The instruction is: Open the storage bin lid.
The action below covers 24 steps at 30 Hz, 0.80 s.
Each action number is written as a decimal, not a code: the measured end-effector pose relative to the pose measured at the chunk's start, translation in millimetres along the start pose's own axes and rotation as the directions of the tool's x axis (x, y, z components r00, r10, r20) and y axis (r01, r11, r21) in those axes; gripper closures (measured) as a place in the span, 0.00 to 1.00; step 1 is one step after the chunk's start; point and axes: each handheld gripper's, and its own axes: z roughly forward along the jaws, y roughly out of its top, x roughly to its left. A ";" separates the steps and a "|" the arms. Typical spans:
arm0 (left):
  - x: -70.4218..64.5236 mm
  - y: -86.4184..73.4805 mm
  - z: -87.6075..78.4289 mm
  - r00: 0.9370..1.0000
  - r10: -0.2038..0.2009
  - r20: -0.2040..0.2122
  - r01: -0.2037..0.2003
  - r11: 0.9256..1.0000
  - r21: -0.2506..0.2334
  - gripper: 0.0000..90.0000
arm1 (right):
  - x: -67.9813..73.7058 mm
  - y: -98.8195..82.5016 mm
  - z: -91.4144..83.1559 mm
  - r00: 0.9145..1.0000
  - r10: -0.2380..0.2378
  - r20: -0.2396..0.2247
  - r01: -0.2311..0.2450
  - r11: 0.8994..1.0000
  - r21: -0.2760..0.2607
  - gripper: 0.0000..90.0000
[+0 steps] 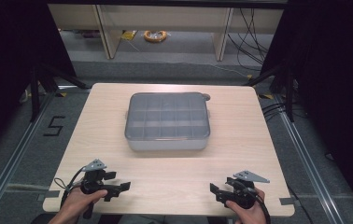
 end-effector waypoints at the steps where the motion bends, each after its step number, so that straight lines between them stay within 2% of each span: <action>1: 0.0 0.0 0.0 1.000 0.000 0.000 0.000 1.000 0.000 0.17 | 0.0 0.0 0.0 1.000 0.000 0.000 0.000 1.000 0.000 0.25; 2: 0.1 0.0 -0.1 1.000 0.000 0.001 0.000 1.000 0.000 0.17 | -0.3 0.0 0.1 1.000 0.001 0.000 -0.001 1.000 -0.001 0.25; 3: 0.1 0.0 -0.1 1.000 -0.002 0.000 0.002 1.000 -0.001 0.17 | -1.0 -0.3 1.6 1.000 0.005 -0.025 -0.005 1.000 -0.011 0.25; 5: 0.7 0.1 -0.4 1.000 -0.003 0.000 0.003 1.000 0.000 0.17 | -1.2 -0.3 1.6 1.000 0.006 -0.028 -0.006 1.000 -0.012 0.25; 6: 1.1 0.2 -0.5 1.000 -0.005 0.000 0.005 1.000 0.001 0.17 | -1.1 -0.4 1.8 1.000 0.005 -0.024 -0.005 1.000 -0.011 0.25; 7: 1.1 0.2 -0.5 1.000 -0.006 -0.001 0.006 1.000 0.001 0.17 | -0.4 -0.1 0.5 1.000 0.002 -0.001 -0.002 1.000 0.002 0.25; 18: 2.2 0.7 -0.8 1.000 -0.011 -0.009 0.011 1.000 -0.009 0.17 | -1.7 0.0 2.0 1.000 0.004 -0.005 -0.004 1.000 -0.004 0.26; 19: 2.0 0.5 -0.3 1.000 -0.012 -0.012 0.012 1.000 -0.020 0.17 | -1.8 0.0 1.9 1.000 0.005 -0.004 -0.005 1.000 -0.004 0.26; 20: 2.4 0.9 -0.8 1.000 -0.011 -0.007 0.011 1.000 -0.010 0.17 | -1.7 0.3 1.4 1.000 0.015 -0.019 -0.015 1.000 -0.006 0.26; 24: 2.2 2.5 -0.4 1.000 -0.016 -0.017 0.016 1.000 -0.019 0.17 | -2.4 0.9 1.9 1.000 0.012 -0.007 -0.012 1.000 -0.012 0.26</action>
